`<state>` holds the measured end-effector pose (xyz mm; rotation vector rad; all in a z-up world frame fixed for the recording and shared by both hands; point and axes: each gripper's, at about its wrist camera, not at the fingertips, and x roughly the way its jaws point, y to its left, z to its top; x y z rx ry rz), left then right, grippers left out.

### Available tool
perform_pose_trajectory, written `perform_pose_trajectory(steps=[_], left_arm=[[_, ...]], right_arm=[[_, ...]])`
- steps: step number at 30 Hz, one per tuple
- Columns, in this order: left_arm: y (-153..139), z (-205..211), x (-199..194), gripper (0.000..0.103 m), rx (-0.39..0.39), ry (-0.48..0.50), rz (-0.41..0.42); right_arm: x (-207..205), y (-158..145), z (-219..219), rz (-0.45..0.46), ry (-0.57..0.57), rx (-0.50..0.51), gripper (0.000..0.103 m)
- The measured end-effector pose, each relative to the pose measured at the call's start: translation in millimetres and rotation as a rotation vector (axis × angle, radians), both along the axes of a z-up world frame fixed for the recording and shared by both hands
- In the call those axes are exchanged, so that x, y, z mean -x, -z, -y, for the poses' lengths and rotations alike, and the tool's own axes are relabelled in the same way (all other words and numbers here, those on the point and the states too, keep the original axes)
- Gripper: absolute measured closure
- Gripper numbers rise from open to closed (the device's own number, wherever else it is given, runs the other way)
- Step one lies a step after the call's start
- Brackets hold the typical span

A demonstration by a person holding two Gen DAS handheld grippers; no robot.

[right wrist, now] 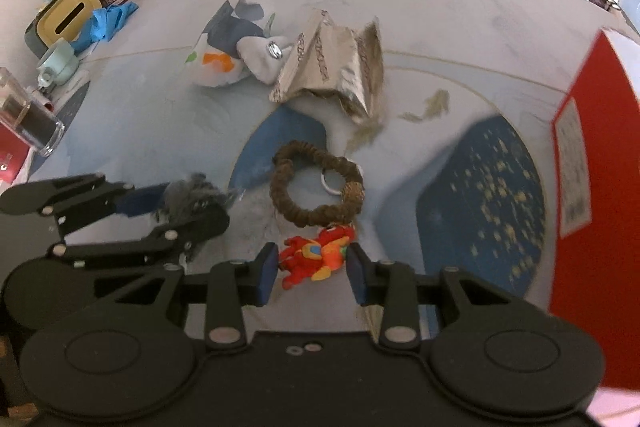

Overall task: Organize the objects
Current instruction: 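Grasp the red plush toy with the right tool while the left tool grasps the black bag, then carry the red plush toy with the right tool while the left tool carries the black bag into the box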

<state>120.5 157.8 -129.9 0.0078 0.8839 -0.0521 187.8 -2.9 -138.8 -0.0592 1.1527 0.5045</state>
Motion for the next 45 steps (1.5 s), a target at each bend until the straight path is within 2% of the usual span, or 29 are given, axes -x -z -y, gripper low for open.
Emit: perform_pose_trajectory(steps=[7,22,31,45], left_arm=[[-16,22,8,0.067,-0.002,0.032,0.010],[-61,81,10,0.067,0.001,0.064,0.067],[-88,131,-2,0.067,-0.007,0.122,0.107],[-100,210,-35,0.067,-0.046,0.189,0.110]], right_arm=[[23,-18,27,0.001,0.006,-0.030,0.068],[46,-81,108,0.141,0.086,-0.149,0.068],[42,-110,157,0.220,0.101,-0.199,0.068],[25,-127,232,0.298,0.129,-0.200,0.068]])
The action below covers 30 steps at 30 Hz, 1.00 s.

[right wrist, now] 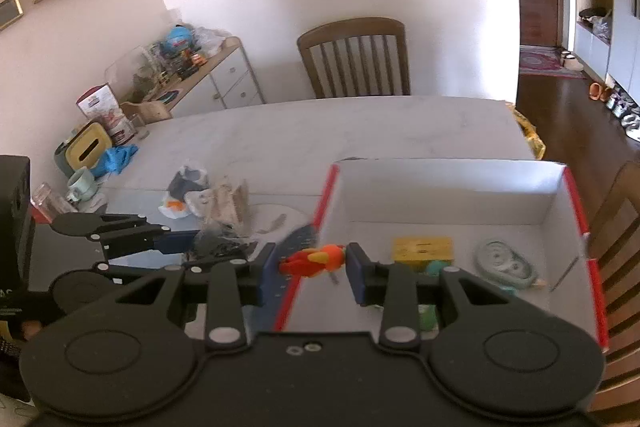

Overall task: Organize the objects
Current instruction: 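Carry the red plush toy with the right tool while the left tool carries the black bag into the box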

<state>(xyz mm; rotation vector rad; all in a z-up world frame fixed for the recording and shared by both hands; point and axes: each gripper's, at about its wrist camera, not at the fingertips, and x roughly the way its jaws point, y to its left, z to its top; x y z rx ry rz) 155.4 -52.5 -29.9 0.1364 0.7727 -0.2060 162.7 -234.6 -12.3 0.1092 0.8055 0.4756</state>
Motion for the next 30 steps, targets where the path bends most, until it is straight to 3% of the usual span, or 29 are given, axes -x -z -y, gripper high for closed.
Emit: perform_pose_trajectory(steps=[16,30], left_arm=[[9,88,-54,0.067,-0.033,0.060,-0.022],[43,147,-117,0.067,-0.111,0.089,-0.098]], right_arm=[[-20,23,82,-0.026,0.064,0.044,0.068],[-37,68,105,-0.102,0.074,0.094,0.068]])
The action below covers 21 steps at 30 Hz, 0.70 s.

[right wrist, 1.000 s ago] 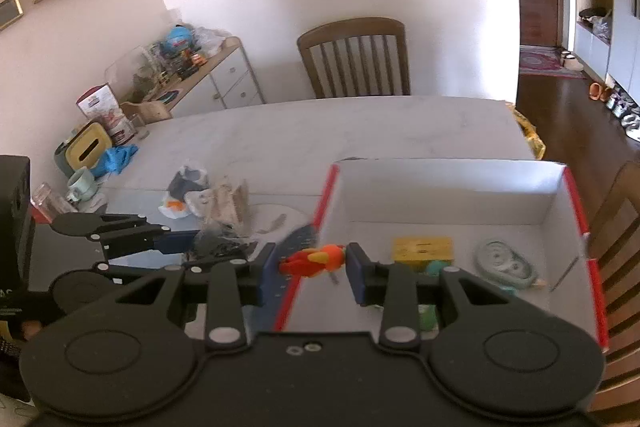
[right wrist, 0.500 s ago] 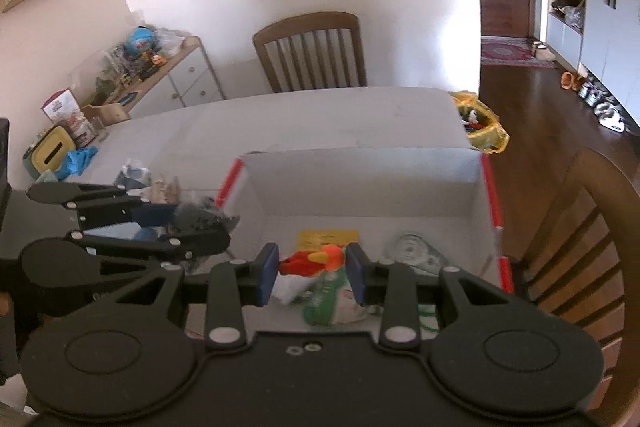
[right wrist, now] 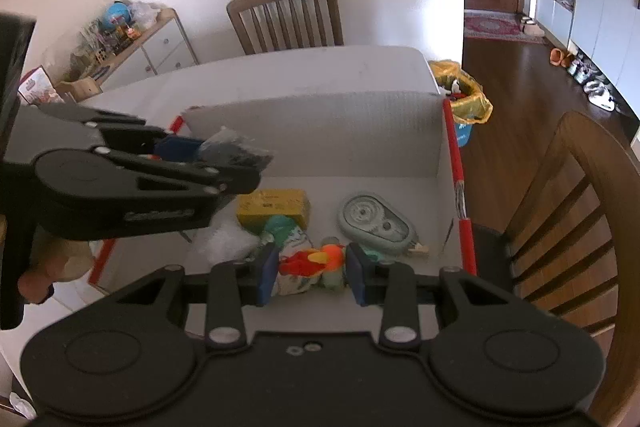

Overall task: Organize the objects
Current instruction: 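Carry the red plush toy with the right tool while the left tool carries the black bag into the box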

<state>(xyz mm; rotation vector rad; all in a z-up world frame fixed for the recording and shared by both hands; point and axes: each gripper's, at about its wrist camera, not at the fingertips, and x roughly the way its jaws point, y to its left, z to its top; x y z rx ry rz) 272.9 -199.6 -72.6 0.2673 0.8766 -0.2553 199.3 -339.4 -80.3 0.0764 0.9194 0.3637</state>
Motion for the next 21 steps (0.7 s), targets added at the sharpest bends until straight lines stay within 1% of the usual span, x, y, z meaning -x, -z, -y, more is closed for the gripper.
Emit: perform_pose_trajectory(steps=[3,8,21], left_arm=[[12,13,-10,0.067,-0.031,0.017,-0.022],[28,29,-24,0.067,-0.043,0.024,-0.066],[61,44,-52,0.066,-0.065,0.026,-0.172]], right_arm=[[-6,9,2,-0.024,0.003,0.005,0.068],[-9,18,0,-0.046,-0.018,0.020,0.068],[-9,33,-7,-0.105,-0.047,0.038,0.068]])
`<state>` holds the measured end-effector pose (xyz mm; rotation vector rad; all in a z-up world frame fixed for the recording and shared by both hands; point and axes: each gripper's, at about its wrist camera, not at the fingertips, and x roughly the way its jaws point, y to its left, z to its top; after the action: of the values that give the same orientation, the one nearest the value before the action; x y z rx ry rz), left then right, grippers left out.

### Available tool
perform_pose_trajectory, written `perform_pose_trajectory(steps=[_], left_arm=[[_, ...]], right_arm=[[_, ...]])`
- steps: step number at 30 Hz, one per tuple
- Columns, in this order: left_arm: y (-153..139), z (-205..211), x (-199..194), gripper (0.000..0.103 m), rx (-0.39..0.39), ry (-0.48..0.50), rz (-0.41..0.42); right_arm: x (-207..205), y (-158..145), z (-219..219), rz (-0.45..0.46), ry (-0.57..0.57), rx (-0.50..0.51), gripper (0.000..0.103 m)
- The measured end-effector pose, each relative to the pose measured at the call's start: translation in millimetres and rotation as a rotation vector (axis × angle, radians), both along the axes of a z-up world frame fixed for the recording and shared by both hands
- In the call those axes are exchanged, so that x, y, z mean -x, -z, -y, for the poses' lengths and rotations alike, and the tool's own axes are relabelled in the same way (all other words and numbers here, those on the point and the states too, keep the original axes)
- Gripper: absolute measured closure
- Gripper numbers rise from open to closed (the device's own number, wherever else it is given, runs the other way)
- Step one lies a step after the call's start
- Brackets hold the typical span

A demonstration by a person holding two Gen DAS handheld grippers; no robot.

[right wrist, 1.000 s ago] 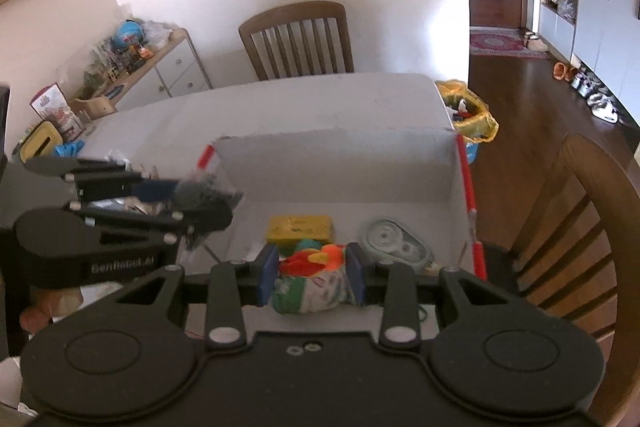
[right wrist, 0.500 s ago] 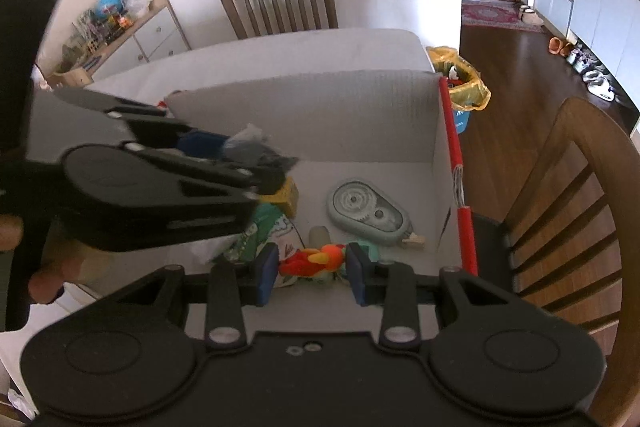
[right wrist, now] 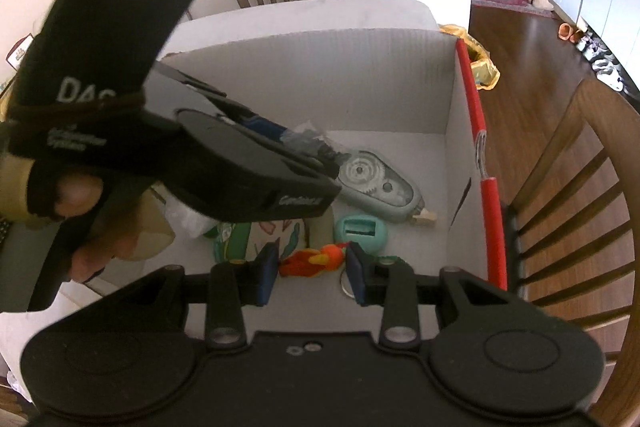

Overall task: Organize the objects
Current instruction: 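Carry the red plush toy with the right tool while the left tool carries the black bag into the box, then open the right tool to drop the red plush toy while the left tool releases the black bag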

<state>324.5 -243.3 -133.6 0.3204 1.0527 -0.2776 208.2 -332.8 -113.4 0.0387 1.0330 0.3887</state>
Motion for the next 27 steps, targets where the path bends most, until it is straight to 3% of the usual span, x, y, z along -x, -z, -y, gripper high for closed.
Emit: perform_pose_trajectory(steps=[16,18,22,27], left_arm=[[12,0,-3,0.065,-0.010,0.017,-0.035],[10,0,-2,0.063,-0.005,0.016,-0.031],[5,-3,3,0.045,0.015,0.012,-0.007],[-6,-9,9,0.045,0.041,0.010,0.017]], right_arm=[[0,-4,-2,-0.035,-0.014,0.004,0.066],[1,-7,-1,-0.032,-0.011,0.003,0.064],[2,-10,0,-0.028,-0.005,-0.002,0.057],[5,-13,0,-0.014,-0.001,0.002,0.054]])
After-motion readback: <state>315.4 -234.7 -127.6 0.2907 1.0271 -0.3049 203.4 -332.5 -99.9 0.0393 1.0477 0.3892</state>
